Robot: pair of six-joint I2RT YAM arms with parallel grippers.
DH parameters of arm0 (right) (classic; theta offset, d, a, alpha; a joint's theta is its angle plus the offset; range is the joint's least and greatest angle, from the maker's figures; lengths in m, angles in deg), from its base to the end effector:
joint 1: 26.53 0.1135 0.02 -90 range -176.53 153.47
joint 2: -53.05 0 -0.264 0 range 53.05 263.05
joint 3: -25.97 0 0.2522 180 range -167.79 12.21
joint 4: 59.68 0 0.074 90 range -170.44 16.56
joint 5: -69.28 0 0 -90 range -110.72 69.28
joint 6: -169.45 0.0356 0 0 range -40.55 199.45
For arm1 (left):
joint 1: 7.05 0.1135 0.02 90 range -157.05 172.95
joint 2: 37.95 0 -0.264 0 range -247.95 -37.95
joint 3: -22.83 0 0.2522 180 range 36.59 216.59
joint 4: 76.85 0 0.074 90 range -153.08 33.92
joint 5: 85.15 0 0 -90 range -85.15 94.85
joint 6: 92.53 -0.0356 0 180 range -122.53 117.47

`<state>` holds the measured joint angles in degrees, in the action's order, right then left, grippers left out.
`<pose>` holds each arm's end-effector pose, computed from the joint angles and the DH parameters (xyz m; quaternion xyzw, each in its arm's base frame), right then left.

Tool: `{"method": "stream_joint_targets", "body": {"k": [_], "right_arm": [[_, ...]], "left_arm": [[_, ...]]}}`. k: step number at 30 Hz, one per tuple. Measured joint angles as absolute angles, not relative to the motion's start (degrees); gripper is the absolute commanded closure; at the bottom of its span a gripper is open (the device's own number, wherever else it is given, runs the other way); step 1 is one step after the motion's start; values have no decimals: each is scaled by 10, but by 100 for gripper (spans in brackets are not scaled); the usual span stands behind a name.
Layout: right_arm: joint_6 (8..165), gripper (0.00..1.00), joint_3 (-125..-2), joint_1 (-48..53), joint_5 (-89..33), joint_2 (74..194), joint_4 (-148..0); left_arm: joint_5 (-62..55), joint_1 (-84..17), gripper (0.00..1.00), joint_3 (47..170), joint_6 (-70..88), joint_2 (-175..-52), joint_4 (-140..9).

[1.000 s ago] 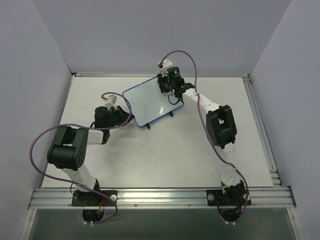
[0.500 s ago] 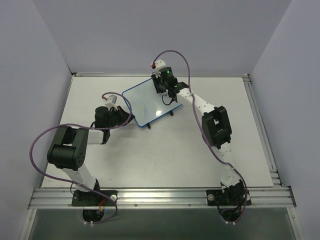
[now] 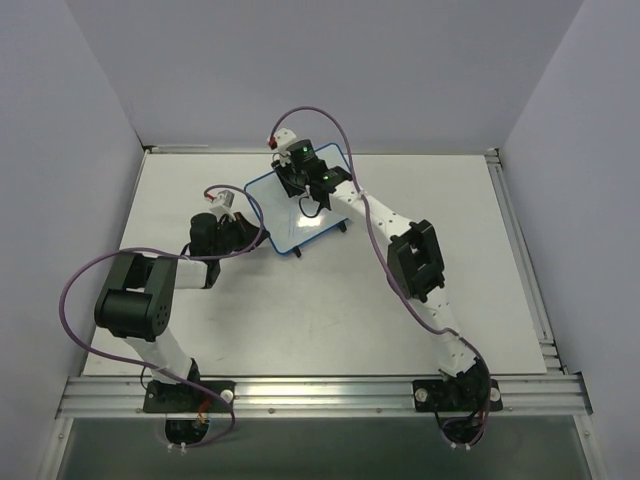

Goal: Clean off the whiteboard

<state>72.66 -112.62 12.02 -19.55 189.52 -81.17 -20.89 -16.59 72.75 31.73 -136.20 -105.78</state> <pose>0.4437 0.3527 0.2683 -0.3090 0.7552 0.1502 0.5583 0.3185 -0.0692 0.1511 -0.0446 0.8047 -0.3788 0.4549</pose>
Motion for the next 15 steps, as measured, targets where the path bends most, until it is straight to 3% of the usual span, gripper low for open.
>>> {"method": "stream_joint_targets", "body": {"k": [15], "right_arm": [[720, 97, -1183, 47, -185, 1919, -885]], "left_arm": [[-209, -166, 98, 729, 317, -1362, -1058]]}}
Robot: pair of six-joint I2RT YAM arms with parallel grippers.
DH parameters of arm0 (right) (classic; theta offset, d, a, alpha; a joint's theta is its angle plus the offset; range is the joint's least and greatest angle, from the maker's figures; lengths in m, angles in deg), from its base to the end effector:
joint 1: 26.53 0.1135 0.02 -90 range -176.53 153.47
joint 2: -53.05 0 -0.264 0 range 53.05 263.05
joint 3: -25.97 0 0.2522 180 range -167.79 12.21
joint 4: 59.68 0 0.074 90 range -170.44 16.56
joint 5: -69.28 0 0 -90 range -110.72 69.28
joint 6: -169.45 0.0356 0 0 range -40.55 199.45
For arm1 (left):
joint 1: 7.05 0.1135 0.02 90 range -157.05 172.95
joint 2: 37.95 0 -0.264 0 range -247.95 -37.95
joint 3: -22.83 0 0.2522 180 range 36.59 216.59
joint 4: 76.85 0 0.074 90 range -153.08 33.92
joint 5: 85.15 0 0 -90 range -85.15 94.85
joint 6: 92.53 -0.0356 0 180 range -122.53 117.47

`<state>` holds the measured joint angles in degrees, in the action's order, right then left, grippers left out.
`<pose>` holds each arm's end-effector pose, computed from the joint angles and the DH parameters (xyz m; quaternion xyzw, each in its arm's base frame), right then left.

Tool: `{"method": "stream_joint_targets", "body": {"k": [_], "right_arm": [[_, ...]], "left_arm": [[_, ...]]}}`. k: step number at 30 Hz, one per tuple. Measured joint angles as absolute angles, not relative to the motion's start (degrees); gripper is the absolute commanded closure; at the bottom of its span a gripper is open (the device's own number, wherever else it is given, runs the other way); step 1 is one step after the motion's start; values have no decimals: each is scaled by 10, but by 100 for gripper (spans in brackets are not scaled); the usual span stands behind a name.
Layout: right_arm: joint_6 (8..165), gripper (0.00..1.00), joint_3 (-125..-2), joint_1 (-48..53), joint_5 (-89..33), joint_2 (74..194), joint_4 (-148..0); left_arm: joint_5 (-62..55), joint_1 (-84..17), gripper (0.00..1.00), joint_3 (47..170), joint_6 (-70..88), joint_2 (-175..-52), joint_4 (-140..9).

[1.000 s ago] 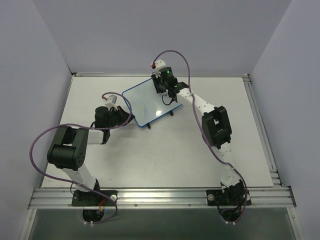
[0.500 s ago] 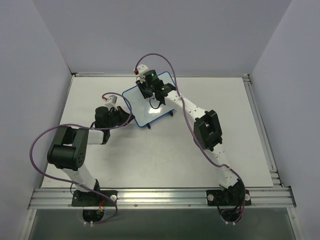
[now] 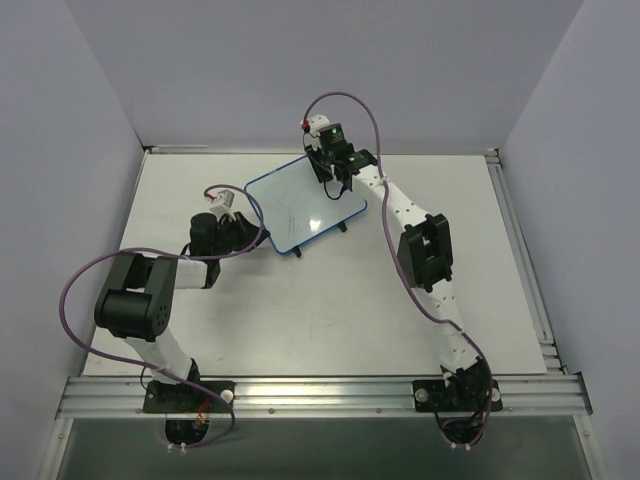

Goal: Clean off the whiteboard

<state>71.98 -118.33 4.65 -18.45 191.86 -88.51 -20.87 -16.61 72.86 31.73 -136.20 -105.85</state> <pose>0.4887 0.2941 0.2681 -0.2662 0.7919 0.0967 0.5410 0.3190 -0.0694 0.1518 -0.0441 0.8040 -0.3790 0.4561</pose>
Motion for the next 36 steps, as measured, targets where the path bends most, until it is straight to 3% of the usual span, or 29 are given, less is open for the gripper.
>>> {"method": "stream_joint_targets", "body": {"k": [22, 36], "right_arm": [[689, 97, -1253, 3, -135, 1961, -917], [663, 96, -1252, 99, -107, 1960, -893]], "left_arm": [[-213, -170, 98, 731, 317, -1360, -1060], [-211, -171, 98, 731, 317, -1360, -1055]]}}
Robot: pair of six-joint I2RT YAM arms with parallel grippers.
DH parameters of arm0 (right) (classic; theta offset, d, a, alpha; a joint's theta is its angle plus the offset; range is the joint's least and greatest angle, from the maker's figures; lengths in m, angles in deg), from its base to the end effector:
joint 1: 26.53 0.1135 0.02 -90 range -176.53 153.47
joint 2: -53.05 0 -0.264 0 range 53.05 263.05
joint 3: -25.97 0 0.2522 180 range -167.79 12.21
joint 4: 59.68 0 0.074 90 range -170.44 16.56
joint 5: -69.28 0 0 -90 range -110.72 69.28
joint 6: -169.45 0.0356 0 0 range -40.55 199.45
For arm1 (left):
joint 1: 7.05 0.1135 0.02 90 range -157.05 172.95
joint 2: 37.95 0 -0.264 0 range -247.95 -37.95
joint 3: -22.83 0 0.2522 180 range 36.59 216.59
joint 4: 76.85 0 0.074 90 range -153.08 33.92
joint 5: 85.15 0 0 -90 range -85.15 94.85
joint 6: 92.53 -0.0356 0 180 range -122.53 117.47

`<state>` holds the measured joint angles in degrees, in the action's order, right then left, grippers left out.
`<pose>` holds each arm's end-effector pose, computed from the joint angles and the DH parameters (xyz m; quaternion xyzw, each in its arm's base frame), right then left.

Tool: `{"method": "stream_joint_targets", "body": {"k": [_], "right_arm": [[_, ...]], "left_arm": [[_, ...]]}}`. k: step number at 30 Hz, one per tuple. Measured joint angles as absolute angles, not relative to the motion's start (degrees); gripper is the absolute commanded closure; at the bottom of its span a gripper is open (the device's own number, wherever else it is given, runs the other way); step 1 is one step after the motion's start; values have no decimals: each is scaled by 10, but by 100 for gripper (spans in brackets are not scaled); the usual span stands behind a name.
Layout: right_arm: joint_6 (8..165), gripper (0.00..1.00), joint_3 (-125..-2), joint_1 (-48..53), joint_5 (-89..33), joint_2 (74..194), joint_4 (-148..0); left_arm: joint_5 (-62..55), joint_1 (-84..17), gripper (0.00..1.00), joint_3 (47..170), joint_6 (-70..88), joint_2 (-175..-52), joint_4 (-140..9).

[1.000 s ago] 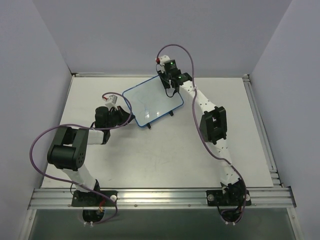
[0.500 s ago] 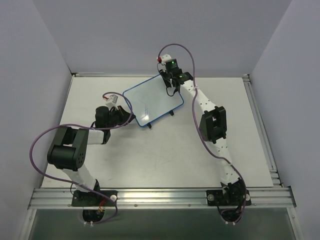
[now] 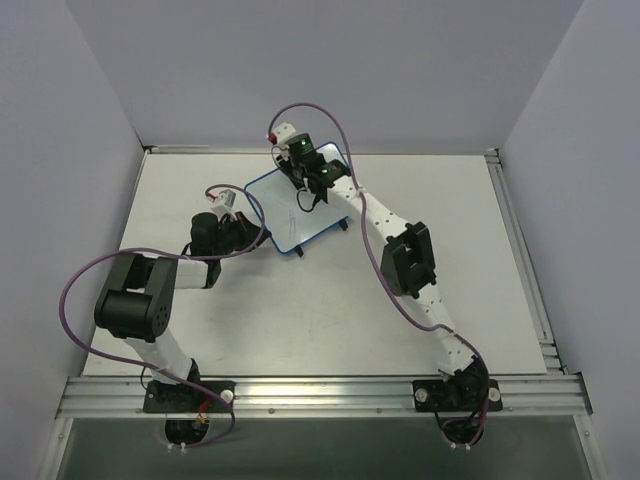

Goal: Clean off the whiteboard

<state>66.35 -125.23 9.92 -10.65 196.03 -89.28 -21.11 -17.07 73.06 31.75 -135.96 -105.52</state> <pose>0.4718 0.3407 0.2688 -0.2999 0.7678 0.0426 0.5645 0.3187 -0.0721 0.1534 -0.0395 0.8035 -0.3825 0.4544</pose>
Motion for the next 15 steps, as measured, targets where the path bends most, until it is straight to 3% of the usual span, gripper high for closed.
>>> {"method": "stream_joint_targets", "body": {"k": [9, 15], "right_arm": [[668, 96, -1239, 167, -142, 1956, -869], [689, 96, -1132, 162, -161, 1903, -815]], "left_arm": [[-208, -171, 98, 731, 317, -1360, -1048], [-208, -171, 98, 731, 317, -1360, -1048]]}}
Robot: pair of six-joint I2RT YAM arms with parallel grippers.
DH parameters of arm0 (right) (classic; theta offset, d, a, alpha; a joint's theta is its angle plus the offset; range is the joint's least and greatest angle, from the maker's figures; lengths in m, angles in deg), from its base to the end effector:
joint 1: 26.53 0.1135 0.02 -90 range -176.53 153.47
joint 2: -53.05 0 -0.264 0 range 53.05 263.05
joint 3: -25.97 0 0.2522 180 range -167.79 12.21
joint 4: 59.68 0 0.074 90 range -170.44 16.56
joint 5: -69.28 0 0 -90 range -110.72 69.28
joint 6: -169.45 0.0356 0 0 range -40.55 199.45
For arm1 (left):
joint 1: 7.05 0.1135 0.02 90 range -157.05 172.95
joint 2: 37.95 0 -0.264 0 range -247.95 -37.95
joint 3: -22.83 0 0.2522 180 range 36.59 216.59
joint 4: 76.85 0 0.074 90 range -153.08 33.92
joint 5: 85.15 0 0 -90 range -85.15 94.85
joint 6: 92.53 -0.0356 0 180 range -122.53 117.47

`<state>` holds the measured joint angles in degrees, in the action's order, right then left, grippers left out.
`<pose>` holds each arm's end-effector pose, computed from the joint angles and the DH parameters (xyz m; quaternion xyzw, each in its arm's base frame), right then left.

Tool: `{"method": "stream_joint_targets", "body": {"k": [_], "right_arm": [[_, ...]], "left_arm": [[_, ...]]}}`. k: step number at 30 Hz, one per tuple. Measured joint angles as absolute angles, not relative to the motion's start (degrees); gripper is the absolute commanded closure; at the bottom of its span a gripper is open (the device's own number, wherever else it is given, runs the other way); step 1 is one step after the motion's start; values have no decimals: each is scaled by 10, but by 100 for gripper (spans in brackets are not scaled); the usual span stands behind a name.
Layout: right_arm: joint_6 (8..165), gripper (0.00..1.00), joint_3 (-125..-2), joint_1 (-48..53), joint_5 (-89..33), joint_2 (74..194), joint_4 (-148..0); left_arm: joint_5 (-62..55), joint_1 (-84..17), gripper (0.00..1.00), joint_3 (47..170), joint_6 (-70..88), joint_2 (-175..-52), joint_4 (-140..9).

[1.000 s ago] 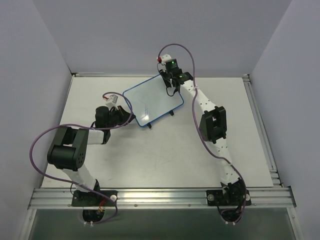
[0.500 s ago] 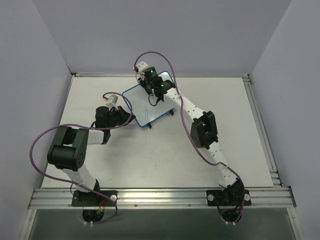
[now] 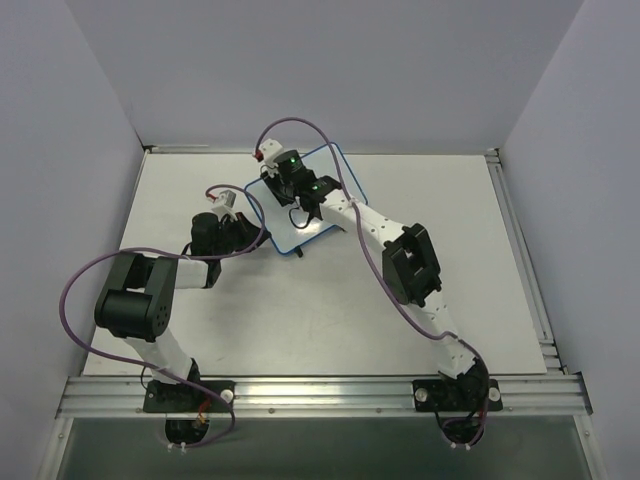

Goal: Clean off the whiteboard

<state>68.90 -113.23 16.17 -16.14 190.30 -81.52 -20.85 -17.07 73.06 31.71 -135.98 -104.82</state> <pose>0.4200 0.3837 0.2640 -0.3460 0.7415 0.1275 0.5605 0.3184 -0.0719 0.1521 -0.0424 0.8069 -0.3797 0.4506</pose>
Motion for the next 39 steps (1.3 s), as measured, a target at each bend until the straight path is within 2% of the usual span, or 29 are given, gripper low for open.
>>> {"method": "stream_joint_targets", "body": {"k": [9, 17, 22, 39], "right_arm": [[729, 96, -896, 149, -171, 1796, -709], [758, 96, -801, 128, -189, 1753, -662], [765, 96, -813, 125, -196, 1756, -672], [793, 95, -1011, 53, -208, 1851, -726]], "left_arm": [[-208, -171, 98, 731, 317, -1360, -1048], [-209, -171, 97, 731, 317, -1360, -1048], [-208, -171, 98, 731, 317, -1360, -1048], [-192, -171, 98, 733, 313, -1360, -1049]]}}
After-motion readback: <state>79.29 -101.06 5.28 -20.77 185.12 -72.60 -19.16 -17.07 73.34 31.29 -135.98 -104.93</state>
